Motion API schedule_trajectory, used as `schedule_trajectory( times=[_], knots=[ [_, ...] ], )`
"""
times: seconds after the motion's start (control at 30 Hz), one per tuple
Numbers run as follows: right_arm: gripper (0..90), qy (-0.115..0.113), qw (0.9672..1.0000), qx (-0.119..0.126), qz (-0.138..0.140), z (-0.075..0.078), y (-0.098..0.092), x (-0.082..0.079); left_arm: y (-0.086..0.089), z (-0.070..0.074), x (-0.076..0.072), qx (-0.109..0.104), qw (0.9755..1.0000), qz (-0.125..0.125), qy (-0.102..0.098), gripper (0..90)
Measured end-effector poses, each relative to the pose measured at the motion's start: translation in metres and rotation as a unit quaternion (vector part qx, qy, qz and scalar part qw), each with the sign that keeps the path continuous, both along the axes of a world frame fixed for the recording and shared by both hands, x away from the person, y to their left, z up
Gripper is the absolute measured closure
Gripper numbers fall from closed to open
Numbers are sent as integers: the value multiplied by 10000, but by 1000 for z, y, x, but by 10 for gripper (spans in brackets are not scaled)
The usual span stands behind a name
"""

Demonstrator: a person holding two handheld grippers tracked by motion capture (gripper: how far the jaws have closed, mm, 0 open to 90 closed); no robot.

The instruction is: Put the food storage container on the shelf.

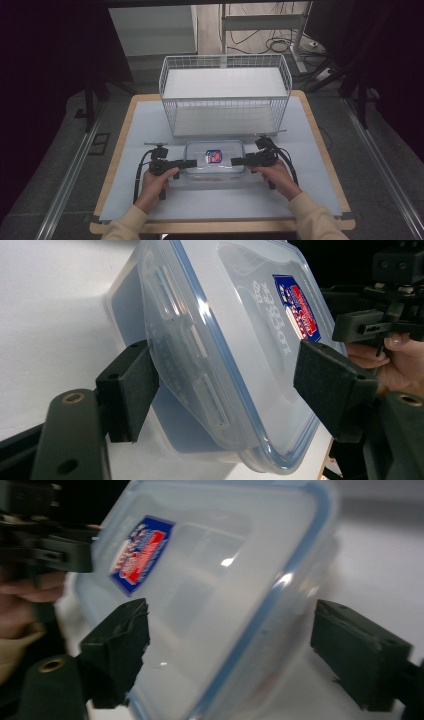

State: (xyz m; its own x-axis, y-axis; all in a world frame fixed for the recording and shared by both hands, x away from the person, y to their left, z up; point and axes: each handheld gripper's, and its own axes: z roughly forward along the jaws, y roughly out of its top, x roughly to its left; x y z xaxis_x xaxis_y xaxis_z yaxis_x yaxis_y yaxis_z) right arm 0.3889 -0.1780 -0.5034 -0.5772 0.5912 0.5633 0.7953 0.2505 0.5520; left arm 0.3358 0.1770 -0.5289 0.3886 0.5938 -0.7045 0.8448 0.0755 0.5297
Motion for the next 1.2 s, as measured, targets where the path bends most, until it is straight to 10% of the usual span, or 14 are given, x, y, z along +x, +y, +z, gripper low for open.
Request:
schedule_trajectory(
  times=[0.43,1.2],
  knots=[
    [348,68,9994,289,-149,2,-12,-1,-1,2,-7,32,9998,101,-162,284],
    [496,-780,9963,304,-171,15,-21,-44,-4,12,-44,217,9960,334,-800,401]
  ],
)
